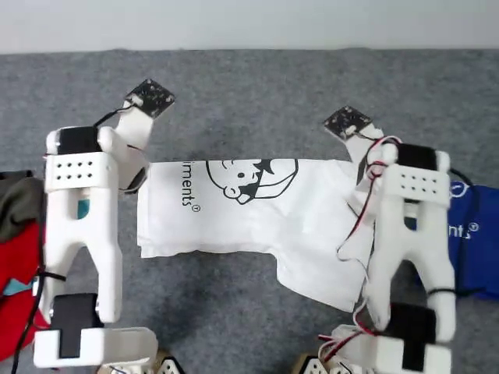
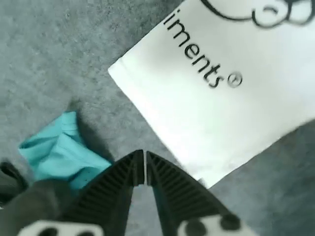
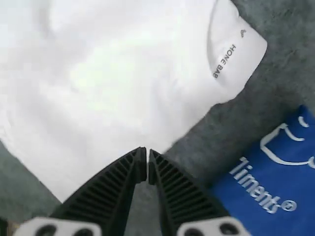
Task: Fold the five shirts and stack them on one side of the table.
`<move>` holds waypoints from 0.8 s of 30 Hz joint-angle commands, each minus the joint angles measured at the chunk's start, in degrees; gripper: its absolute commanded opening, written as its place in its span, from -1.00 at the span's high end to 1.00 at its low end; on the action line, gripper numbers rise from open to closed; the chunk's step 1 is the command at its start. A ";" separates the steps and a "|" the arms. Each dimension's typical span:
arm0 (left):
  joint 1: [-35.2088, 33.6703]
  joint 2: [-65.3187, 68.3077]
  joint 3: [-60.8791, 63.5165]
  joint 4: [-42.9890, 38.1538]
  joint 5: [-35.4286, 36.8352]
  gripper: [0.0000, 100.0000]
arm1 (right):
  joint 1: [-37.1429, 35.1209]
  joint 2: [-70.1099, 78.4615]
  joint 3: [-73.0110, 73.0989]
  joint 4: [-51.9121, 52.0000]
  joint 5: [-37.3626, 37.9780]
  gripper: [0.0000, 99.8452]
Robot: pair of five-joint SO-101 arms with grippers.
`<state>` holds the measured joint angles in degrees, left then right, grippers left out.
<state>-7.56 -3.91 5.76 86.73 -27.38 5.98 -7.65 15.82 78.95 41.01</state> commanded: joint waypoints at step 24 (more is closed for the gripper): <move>12.92 5.45 -5.14 -2.64 8.79 0.97 | 1.98 7.78 -17.14 3.91 -14.51 0.97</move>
<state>0.79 6.55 3.12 81.98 -18.68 4.75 5.80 3.52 76.57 26.77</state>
